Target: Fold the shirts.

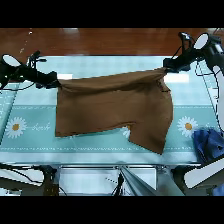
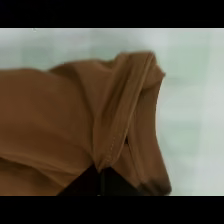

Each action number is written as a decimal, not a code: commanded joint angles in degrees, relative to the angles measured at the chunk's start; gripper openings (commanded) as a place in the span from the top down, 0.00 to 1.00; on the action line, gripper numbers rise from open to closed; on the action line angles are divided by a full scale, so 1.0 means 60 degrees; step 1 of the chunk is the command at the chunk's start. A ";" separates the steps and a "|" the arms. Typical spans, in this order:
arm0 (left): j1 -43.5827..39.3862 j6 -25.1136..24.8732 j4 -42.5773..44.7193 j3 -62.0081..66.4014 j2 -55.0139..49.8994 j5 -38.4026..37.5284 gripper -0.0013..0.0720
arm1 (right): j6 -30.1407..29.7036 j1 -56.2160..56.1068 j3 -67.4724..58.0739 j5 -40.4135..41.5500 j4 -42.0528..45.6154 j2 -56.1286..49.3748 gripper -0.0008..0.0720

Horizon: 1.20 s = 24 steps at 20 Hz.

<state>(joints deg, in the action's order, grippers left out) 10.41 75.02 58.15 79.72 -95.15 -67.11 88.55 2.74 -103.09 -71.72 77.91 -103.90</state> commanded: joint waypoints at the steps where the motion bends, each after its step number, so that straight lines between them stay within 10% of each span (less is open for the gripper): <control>1: -0.0011 0.0004 0.0015 0.0007 -0.0080 -0.0991 0.96 | 0.0149 -0.0018 -0.0007 -0.0998 0.0058 0.0022 0.90; 3: 0.0051 0.0000 0.0025 0.0015 -0.0058 -0.1654 0.68 | -0.0055 0.0007 -0.0011 -0.1410 0.0004 0.0055 0.43; 4: 0.0171 0.0000 0.0029 0.0015 -0.0036 -0.2080 0.48 | -0.0455 0.0076 -0.0011 -0.1851 0.0124 0.0117 0.39; 11: 0.2320 -0.0342 0.0361 -0.1290 0.1734 -0.3523 0.39 | -0.1402 0.1985 0.0637 -0.3978 0.1239 0.1727 0.29; 13: 0.3027 -0.0481 0.0069 -0.2925 0.2561 -0.3344 0.15 | -0.1796 0.3115 0.1727 -0.3687 -0.0346 0.2350 0.20; 24: 0.3734 -0.1639 -0.0208 -0.7155 0.3049 -0.2014 0.14 | -0.3938 0.4823 0.6626 -0.1373 -0.3785 0.3497 0.23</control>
<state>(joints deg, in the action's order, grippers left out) 33.17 66.08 57.19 39.68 -76.86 -82.52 68.05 30.87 -67.42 -83.31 60.03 -83.68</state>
